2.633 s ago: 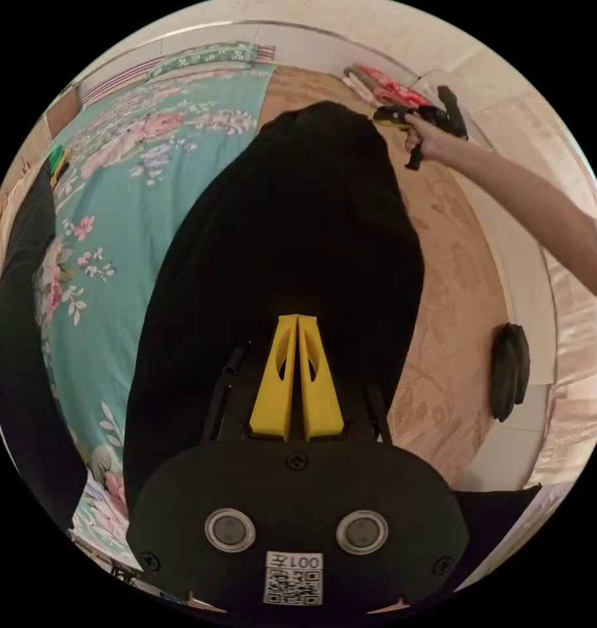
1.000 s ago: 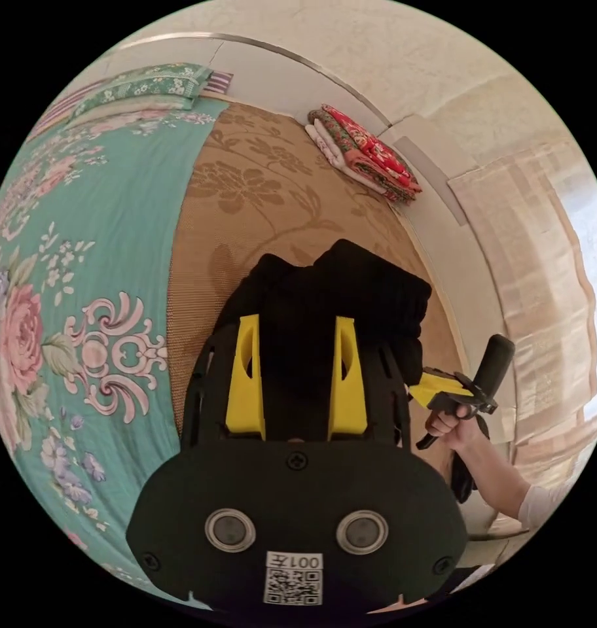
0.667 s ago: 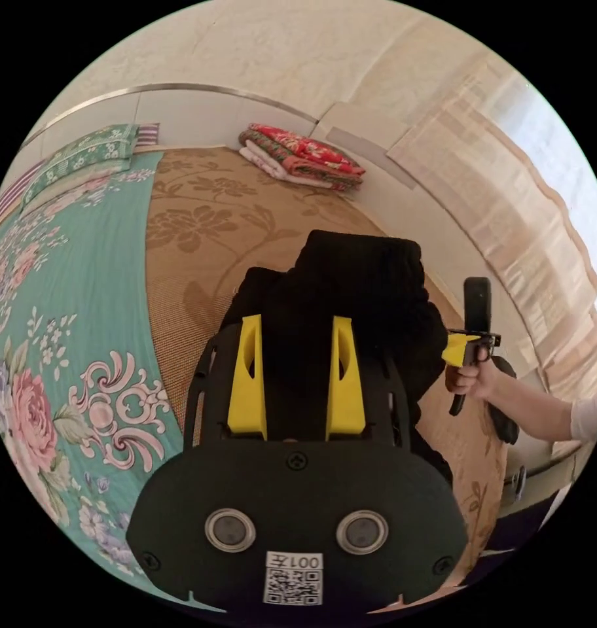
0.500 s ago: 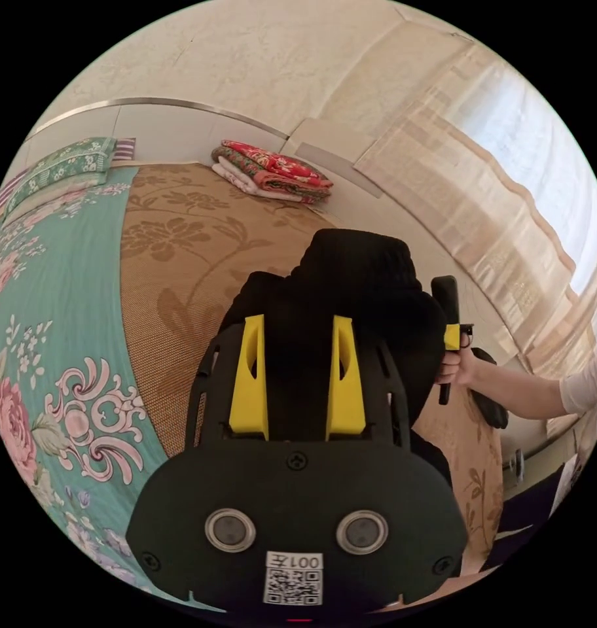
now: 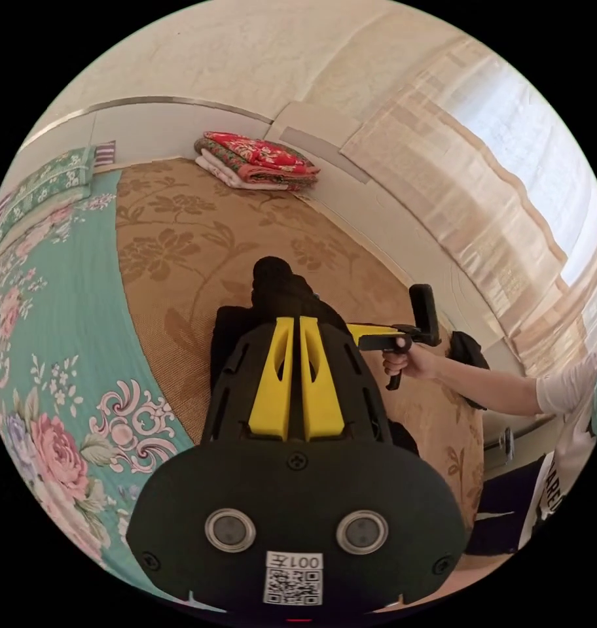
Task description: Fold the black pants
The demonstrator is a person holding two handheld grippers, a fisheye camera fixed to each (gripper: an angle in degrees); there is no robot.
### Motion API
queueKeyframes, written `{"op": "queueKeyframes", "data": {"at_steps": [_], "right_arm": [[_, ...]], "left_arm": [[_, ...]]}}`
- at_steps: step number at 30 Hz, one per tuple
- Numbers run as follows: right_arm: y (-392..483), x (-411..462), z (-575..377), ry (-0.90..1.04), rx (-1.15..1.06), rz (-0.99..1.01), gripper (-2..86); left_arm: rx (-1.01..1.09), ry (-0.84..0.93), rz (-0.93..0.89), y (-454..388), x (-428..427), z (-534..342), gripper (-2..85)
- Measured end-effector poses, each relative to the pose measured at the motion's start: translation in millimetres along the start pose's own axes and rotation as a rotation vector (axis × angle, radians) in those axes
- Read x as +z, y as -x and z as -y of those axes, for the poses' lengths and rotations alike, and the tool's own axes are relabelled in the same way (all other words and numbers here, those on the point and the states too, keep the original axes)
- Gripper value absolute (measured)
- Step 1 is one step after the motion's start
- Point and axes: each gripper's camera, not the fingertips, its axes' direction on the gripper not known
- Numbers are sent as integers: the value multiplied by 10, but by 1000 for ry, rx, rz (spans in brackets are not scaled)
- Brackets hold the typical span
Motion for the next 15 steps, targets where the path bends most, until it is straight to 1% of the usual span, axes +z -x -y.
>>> {"op": "queueKeyframes", "data": {"at_steps": [1,3,4,6,7,8,9,10,11,12,13,14,15], "right_arm": [[-40,61,-2,6,28,27,122],[-212,305,-17,16,120,229,106],[-266,367,-27,14,155,274,99],[-515,560,-133,-36,313,430,61],[-574,585,-162,-54,340,484,51],[-616,541,-204,-126,328,542,37],[-515,390,-208,-183,212,460,28],[-424,317,-191,-175,129,385,25],[-214,229,-137,-114,-47,243,18],[-21,226,-90,-54,-170,101,16],[58,266,-72,-22,-217,36,14],[156,437,-47,59,-276,-82,13],[161,687,-49,147,-273,-184,12]], "left_arm": [[32,18,7,-92,-44,18,-9],[64,37,25,-212,-104,36,-9],[77,47,35,-274,-140,42,-9],[81,51,53,-345,-201,39,-8],[76,47,74,-383,-250,28,-8],[65,37,109,-412,-305,5,-8],[57,34,132,-422,-331,-10,-8],[27,38,186,-425,-367,-46,-8],[-1,57,206,-417,-367,-85,-8],[-13,68,198,-413,-348,-106,-8],[-62,85,196,-401,-289,-162,-8],[-136,98,235,-389,-213,-240,-5],[-173,102,260,-385,-174,-288,-4]]}}
